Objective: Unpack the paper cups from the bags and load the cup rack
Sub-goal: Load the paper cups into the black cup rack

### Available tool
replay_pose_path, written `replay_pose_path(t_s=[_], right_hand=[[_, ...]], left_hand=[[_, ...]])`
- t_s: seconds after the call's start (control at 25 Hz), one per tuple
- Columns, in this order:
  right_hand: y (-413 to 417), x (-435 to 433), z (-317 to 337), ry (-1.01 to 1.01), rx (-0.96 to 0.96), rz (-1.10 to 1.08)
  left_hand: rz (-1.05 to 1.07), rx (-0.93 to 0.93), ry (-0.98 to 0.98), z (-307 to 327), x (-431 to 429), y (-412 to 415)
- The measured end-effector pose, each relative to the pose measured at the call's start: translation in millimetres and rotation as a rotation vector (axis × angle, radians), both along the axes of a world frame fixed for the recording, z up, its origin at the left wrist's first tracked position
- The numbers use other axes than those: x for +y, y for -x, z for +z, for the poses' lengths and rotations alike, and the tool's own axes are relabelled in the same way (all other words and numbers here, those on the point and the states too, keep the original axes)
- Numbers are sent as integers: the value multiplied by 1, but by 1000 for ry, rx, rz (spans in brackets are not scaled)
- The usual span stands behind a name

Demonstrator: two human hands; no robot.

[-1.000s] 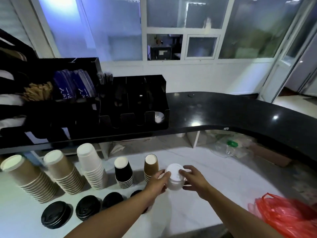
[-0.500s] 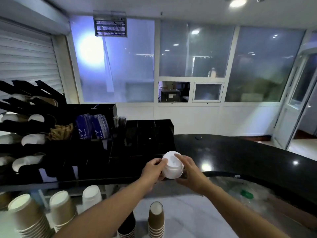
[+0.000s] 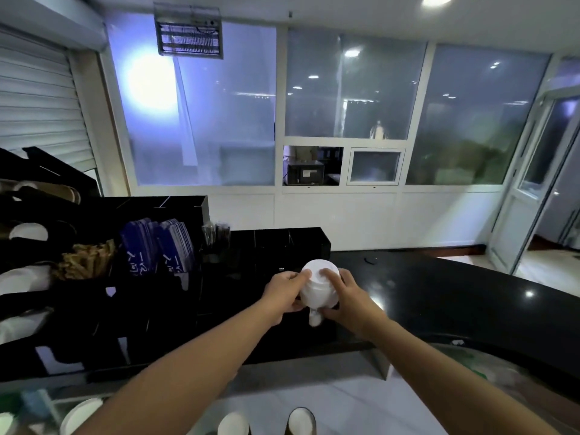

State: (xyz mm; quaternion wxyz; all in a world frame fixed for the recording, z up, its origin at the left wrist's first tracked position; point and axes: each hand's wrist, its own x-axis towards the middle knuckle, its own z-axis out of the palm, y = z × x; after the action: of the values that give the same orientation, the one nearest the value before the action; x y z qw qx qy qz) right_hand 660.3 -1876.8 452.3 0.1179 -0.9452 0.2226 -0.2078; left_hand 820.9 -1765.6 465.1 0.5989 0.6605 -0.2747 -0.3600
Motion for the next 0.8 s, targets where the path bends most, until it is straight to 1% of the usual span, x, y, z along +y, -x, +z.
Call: replay_pose_path(t_s=[0.08, 0.12, 0.16, 0.2, 0.32, 0.36, 0.4, 0.48, 0.56, 0.64, 0.8], right_hand=[[-4, -5, -2, -36, -4, 1], [-7, -10, -2, -44, -12, 4], [-10, -16, -3, -45, -16, 4], [-14, -22, -4, -43, -7, -1], [-23, -39, -14, 47, 107, 12], [-27, -43, -18, 90, 146, 31], [-31, -45, -22, 141, 165, 51], [-40, -53, -26, 304, 170, 70], [-44, -59, -28, 457, 187, 50], [-45, -62, -32, 492, 210, 26], [-48, -63, -50, 457, 241, 8]], left_hand=[[-2, -28, -5, 0, -3, -6], [26, -105, -17, -1, -4, -11], [64, -257, -43, -5, -3, -16], [85, -456, -83, -10, 0, -20], [-21, -1042, -195, -46, 14, -24], [-59, -1199, -224, -60, 17, -23], [-75, -1304, -241, -71, 21, -21], [-46, -1444, -233, -88, 25, -19], [-14, -1516, -211, -97, 26, -20], [5, -1533, -199, -100, 28, -19], [11, -1557, -165, -101, 31, -16]])
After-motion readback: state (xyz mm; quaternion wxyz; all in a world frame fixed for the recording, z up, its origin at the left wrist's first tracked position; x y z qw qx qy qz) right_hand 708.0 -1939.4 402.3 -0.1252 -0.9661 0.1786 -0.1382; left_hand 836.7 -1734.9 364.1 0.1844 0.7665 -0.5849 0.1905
